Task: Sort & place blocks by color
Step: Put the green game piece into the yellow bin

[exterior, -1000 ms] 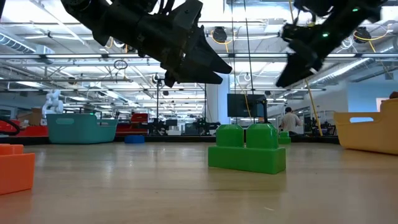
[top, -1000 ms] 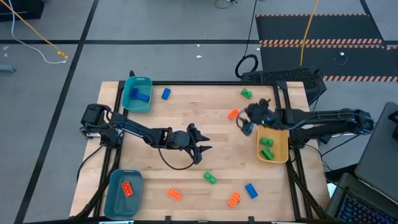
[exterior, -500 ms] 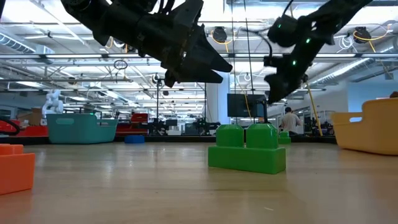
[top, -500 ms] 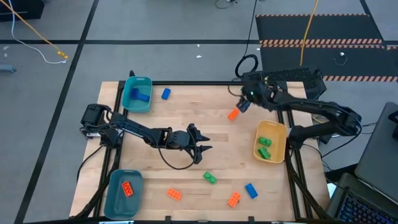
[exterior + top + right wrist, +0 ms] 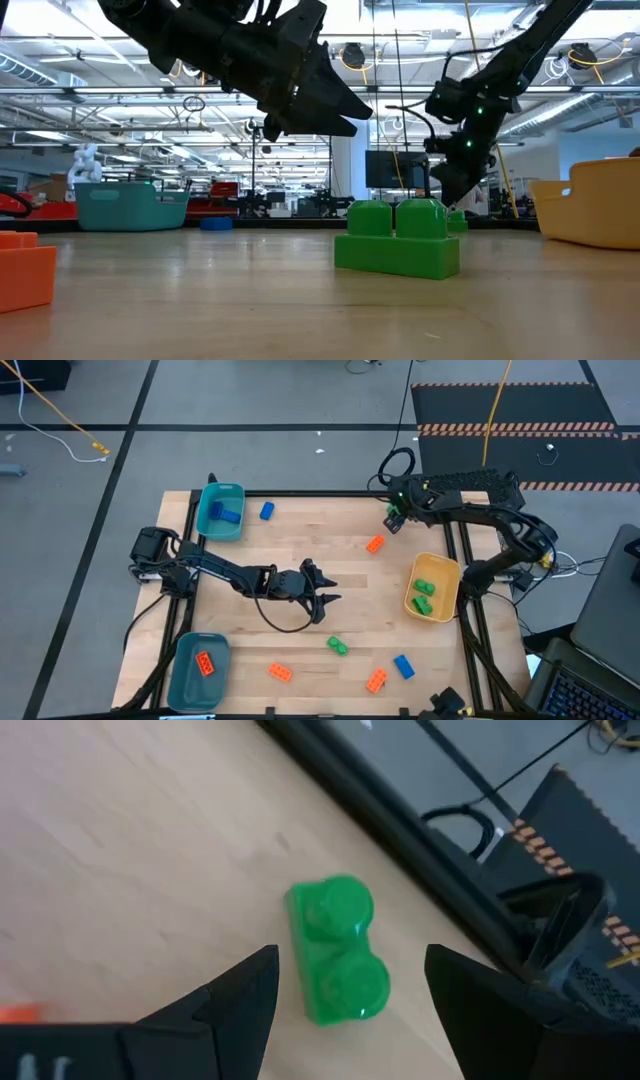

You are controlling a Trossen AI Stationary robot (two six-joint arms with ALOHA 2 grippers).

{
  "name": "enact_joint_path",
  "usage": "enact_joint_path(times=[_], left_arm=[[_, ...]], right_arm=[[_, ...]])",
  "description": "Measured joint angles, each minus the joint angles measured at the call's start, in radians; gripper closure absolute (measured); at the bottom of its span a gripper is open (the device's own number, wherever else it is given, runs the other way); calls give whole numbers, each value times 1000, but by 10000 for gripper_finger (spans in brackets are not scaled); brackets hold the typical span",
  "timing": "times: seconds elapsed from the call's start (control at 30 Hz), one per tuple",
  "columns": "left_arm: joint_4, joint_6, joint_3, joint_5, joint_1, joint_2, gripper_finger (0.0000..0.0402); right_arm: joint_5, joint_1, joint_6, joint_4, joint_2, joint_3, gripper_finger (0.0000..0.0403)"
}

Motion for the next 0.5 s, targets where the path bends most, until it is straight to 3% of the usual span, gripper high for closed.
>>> enact_joint_path(times=[0.5], left_arm=[[-7, -4, 0, -1, -6, 0, 218]], right_arm=[[-98, -70, -25, 15, 62, 0, 168]])
